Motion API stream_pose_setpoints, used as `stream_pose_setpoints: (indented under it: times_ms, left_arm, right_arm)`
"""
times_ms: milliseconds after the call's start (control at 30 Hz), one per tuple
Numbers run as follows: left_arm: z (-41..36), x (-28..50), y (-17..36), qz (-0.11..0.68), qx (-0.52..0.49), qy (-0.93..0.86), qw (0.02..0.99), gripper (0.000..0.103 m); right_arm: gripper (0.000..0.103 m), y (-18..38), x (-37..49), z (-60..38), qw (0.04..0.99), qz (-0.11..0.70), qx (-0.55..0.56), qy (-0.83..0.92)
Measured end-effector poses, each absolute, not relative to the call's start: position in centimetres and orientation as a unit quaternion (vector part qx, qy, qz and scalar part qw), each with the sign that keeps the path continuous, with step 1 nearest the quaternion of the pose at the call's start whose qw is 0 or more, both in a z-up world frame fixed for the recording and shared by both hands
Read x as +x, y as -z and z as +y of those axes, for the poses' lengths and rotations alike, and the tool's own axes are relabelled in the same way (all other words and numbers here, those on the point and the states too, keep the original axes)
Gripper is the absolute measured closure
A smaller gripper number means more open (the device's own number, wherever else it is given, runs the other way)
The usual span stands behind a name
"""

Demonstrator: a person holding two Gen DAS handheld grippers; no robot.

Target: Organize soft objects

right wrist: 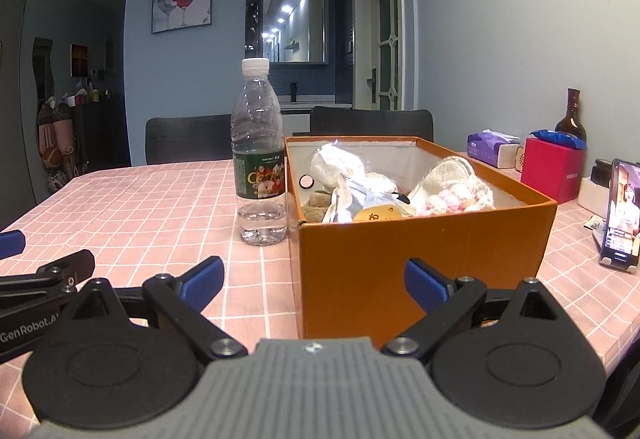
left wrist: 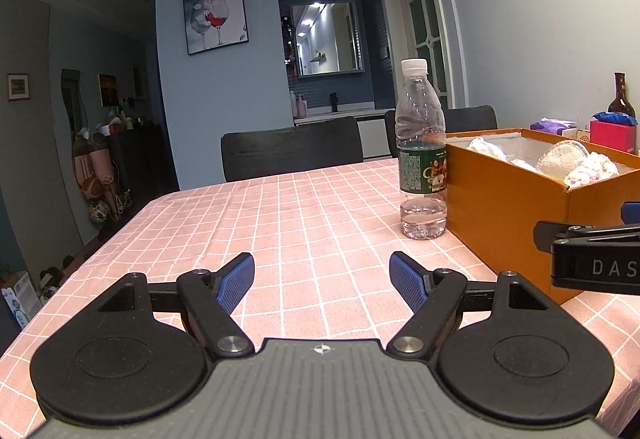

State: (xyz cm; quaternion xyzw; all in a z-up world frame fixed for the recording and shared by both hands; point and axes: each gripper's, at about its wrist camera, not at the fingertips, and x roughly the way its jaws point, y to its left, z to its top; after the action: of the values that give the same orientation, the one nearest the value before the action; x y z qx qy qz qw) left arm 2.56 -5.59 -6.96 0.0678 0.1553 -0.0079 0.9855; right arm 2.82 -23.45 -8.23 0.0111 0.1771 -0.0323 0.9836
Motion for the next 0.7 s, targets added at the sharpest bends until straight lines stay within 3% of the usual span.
stream_pose_setpoints:
  times_ms: [700]
  left_arm:
    - [-5.61, 2.72, 6.9, 0.154, 0.07, 0.003, 0.986, 0.013]
  right_arm:
    - [0.008, 8.28, 3.0, -23.4, 0.983, 0.178, 0.009, 0.033]
